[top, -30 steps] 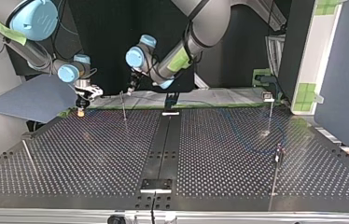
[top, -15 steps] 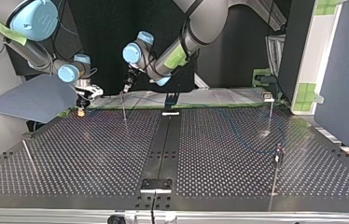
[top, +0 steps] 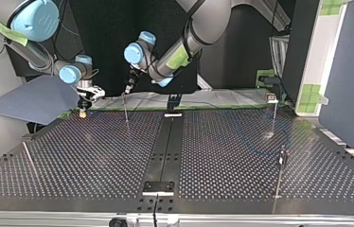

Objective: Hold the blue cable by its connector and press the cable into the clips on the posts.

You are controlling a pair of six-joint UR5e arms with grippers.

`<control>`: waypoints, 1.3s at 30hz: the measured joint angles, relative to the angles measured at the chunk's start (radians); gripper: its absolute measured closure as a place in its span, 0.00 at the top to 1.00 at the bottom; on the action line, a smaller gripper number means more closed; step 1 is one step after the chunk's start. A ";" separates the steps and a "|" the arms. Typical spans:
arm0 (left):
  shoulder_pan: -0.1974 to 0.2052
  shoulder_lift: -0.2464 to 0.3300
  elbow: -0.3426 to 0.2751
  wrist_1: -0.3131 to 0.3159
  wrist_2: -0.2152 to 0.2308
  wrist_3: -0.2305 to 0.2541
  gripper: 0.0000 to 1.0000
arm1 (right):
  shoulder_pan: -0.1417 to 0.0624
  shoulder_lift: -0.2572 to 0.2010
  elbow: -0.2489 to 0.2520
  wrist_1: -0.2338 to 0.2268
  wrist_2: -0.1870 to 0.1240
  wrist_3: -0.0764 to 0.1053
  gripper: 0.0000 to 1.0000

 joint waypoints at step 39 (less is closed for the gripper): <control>-0.044 0.295 -0.295 0.164 -0.212 -0.140 1.00 | 0.012 0.002 0.000 0.000 -0.018 0.001 0.00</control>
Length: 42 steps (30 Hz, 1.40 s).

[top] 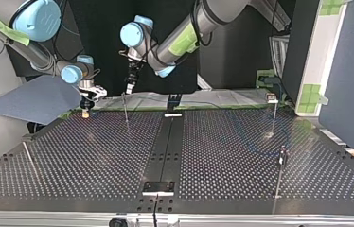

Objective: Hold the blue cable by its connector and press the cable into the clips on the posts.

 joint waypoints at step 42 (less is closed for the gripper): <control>0.060 0.395 -0.395 0.013 0.039 -0.087 1.00 | 0.016 0.001 0.000 0.027 0.004 -0.022 0.00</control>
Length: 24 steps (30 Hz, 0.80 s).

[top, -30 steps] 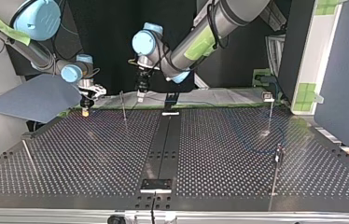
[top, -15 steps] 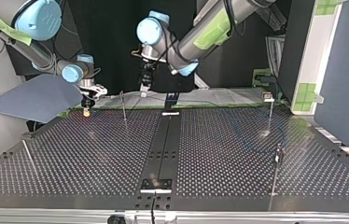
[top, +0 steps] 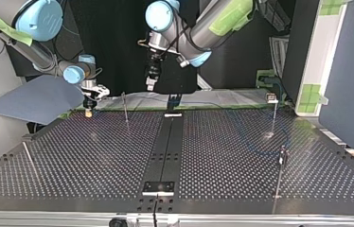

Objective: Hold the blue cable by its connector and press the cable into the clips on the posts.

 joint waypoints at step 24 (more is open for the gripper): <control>0.011 0.252 -0.252 0.062 -0.008 -0.044 1.00 | 0.069 -0.159 0.085 0.050 0.042 0.010 0.00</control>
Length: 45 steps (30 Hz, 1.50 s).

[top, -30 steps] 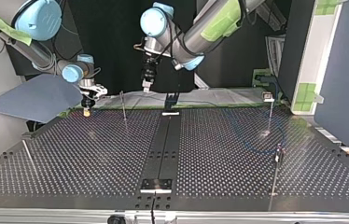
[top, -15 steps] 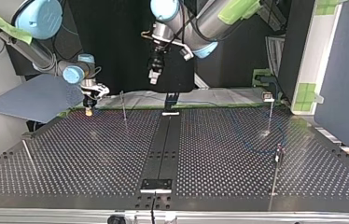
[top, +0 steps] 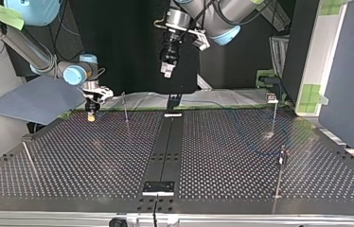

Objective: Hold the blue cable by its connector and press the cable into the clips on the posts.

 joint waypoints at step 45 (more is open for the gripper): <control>0.002 -0.066 -0.204 0.203 0.036 -0.001 1.00 | 0.034 -0.194 0.003 0.101 0.020 0.013 0.00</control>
